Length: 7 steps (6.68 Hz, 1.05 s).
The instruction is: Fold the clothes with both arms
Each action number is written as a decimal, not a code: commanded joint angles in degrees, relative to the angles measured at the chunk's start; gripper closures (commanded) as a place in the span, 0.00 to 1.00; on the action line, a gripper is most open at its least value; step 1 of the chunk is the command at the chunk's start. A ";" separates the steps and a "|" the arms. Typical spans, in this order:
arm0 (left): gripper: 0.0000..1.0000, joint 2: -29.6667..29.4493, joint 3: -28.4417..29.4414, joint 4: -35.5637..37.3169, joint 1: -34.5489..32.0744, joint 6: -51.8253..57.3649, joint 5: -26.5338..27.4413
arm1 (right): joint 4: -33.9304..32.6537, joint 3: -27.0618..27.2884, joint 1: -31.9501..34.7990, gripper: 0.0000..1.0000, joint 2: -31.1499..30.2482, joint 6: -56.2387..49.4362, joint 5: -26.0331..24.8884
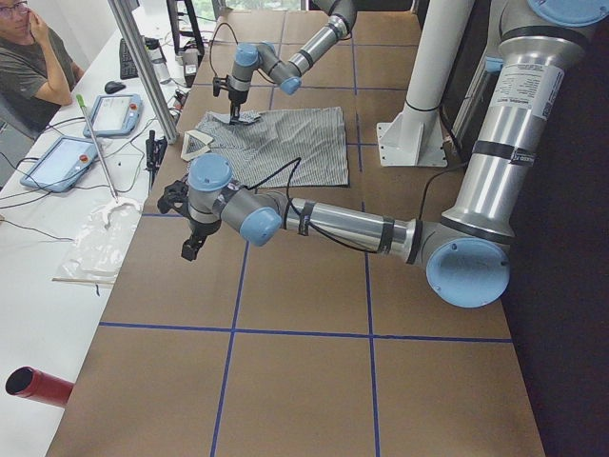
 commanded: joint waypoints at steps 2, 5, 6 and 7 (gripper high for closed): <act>0.00 0.32 0.03 -1.30 -0.09 0.08 0.04 | 4.11 -5.40 -0.76 1.00 0.85 0.00 -3.44; 0.00 0.32 -0.24 -1.30 -0.09 0.08 0.04 | 7.18 -7.09 -0.76 0.01 1.56 0.09 -4.77; 0.00 -0.38 -0.24 -1.30 0.00 -0.44 0.04 | 7.19 -6.91 -0.76 0.00 2.43 0.44 -3.90; 0.00 -2.21 0.28 -0.95 0.09 -1.14 0.30 | 7.10 -6.39 0.71 0.00 3.05 2.01 1.51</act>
